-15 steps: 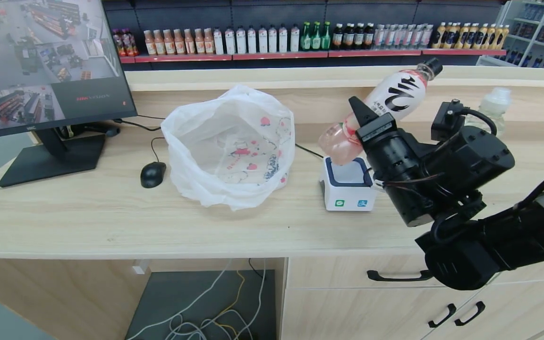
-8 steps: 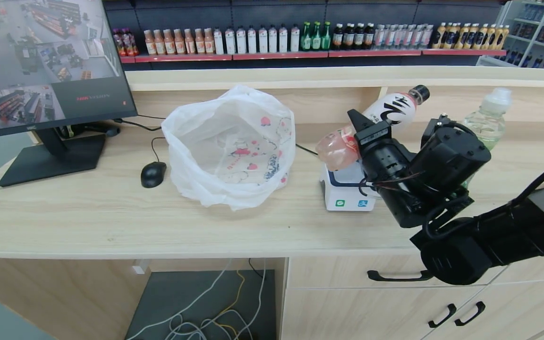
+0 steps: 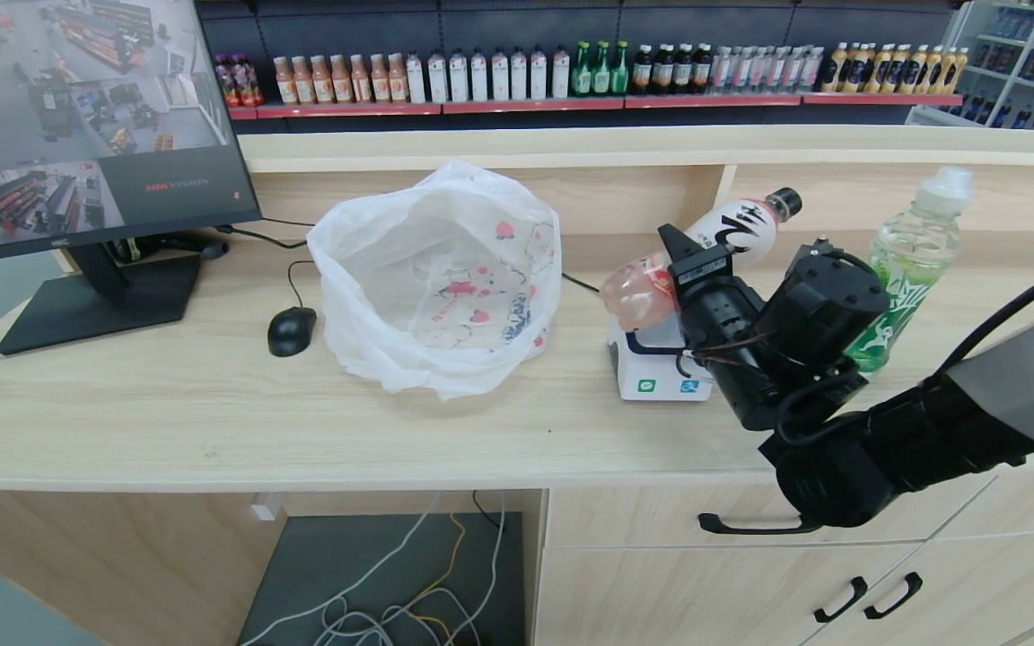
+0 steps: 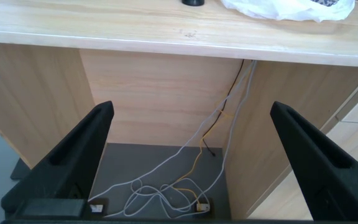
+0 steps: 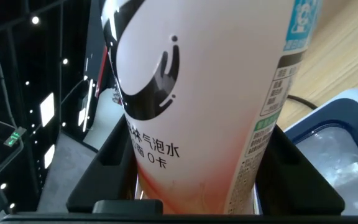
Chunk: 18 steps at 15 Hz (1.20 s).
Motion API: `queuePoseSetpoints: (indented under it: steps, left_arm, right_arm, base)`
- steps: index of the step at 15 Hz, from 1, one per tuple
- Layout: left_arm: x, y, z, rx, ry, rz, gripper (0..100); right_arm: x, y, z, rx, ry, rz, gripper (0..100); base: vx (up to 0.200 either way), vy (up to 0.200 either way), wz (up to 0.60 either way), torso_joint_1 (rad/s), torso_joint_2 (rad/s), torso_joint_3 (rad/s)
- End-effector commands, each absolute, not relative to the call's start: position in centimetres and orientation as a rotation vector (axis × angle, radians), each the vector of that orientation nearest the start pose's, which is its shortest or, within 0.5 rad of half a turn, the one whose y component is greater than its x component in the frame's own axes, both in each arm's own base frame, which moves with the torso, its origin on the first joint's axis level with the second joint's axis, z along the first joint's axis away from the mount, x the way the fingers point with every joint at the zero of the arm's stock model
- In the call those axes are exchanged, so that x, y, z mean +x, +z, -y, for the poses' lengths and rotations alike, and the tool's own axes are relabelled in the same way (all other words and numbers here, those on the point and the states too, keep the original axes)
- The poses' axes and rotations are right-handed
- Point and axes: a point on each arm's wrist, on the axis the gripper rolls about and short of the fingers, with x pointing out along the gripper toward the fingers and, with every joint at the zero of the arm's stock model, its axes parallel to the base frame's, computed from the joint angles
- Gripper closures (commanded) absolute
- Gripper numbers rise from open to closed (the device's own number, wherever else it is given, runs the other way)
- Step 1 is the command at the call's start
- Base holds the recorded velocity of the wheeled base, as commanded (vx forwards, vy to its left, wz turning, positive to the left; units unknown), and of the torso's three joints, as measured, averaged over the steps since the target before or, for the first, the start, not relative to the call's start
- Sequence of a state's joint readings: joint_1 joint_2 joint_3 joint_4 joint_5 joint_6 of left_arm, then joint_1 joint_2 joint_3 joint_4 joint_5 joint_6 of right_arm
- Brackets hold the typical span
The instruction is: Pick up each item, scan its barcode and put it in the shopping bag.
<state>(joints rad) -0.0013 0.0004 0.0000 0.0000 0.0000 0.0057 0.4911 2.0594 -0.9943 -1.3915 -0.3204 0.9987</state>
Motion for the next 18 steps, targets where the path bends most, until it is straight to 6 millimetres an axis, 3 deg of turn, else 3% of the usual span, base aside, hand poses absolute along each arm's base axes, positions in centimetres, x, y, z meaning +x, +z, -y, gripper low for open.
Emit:
queuePoseSetpoints:
  steps: [1,18]
  left_arm:
    - [-2.28,7.55,0.0,0.006,-0.002,0.0,0]
    - [-2.28,7.55,0.0,0.006,0.0,0.0,0]
  right_arm:
    - [35.1,17.37,-17.42,1.12,0.292,0.183,100]
    - [35.62,16.76,-17.49,1.151,0.29,0.171,100]
  base:
    - [0.0,0.0,0.0,0.0,0.0,0.0]
    - [0.0,0.0,0.0,0.0,0.0,0.0]
